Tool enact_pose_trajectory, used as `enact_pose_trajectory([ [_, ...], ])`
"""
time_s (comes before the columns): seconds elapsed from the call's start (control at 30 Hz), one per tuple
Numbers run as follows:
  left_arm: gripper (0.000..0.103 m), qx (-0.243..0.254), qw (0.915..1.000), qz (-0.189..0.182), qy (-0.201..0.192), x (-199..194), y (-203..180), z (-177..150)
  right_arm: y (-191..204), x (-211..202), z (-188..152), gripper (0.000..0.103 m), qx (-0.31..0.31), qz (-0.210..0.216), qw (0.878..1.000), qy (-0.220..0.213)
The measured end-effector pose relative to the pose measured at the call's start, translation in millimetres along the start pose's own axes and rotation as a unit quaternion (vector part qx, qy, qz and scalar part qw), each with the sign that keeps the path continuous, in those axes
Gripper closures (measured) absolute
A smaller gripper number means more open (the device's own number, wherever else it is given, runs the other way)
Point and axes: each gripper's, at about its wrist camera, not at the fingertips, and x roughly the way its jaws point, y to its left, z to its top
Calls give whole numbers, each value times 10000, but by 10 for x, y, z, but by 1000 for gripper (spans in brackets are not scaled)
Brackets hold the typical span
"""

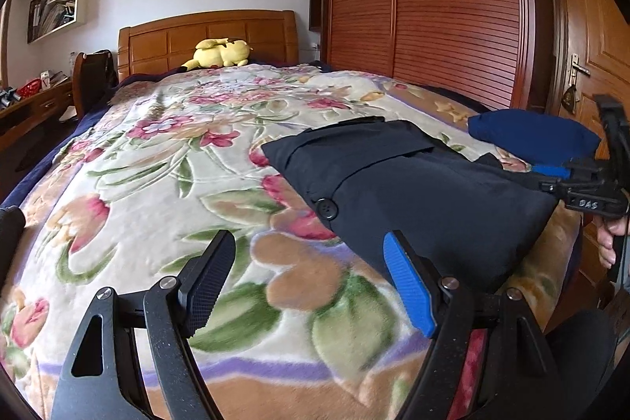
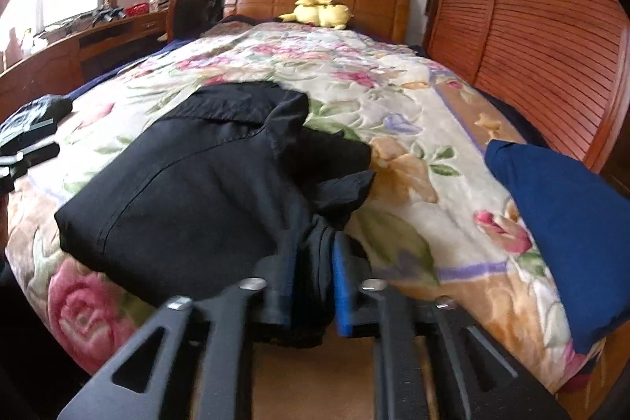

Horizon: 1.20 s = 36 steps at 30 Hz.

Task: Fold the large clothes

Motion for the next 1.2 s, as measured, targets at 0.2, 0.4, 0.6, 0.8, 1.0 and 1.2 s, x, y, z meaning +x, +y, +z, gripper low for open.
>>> enact_pose_trajectory([
  [0.2,24,-28,10000,-53,-31,53,-60,25,8,-173,55,38,93,58,9993,-356],
  [0.4,24,-69,9999,-100,-41,51,-86,1,103,-71,58,37,-87,269,9994,-211],
  [0.6,24,-86,9999,-102,-25,40,-59,-25,64,90,20,37,-124,232,9996,100],
  [0.8,24,-122,9998,-138,-18,28,-39,-39,122,118,96,37,-129,198,9994,255],
  [1.0,24,-121,9998,-184,-10,28,-57,-52,161,153,45,90,-383,458,9975,378],
  [1.2,24,-125,9998,-184,15,26,-52,-66,-2,-180,144,97,-302,-99,9993,-184],
])
